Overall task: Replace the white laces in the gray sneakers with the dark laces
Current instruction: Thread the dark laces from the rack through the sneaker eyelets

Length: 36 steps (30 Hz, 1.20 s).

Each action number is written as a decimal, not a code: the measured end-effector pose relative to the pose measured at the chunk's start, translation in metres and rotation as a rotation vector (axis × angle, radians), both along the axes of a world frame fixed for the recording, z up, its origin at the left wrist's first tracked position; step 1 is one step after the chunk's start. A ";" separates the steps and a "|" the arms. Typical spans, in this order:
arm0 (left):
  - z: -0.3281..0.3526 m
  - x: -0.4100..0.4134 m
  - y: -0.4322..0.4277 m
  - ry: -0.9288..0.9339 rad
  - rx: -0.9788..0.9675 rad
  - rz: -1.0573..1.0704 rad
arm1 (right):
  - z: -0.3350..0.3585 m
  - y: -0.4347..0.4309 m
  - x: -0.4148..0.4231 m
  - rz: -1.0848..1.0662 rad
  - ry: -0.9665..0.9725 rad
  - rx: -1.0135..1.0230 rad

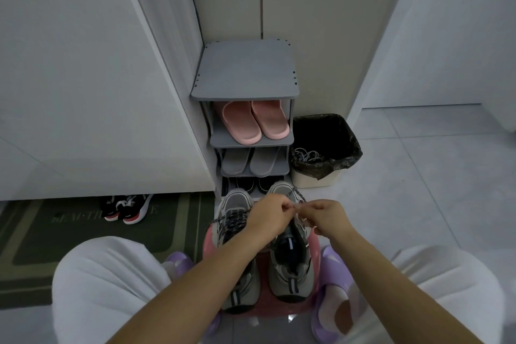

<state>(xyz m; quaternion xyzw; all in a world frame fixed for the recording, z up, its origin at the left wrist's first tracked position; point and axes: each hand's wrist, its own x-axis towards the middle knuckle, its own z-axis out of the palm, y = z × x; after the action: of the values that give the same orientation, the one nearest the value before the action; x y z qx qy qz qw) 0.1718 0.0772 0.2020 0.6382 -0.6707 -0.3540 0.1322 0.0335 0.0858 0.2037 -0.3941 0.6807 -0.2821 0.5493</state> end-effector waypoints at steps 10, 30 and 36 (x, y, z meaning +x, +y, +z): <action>-0.028 -0.005 -0.005 -0.145 0.144 0.127 | -0.031 -0.029 -0.003 -0.101 0.102 -0.016; -0.048 -0.021 -0.003 0.060 0.190 0.374 | -0.055 -0.030 0.013 0.041 0.401 -0.102; -0.048 -0.023 -0.007 0.008 0.190 0.393 | -0.055 -0.020 0.014 0.043 0.339 -0.142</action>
<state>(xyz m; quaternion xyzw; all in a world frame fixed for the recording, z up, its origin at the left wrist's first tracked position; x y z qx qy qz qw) 0.1485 0.0699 0.1538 0.7648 -0.4967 -0.3856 0.1403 0.0474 0.0662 0.1490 -0.4881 0.7334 -0.2473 0.4035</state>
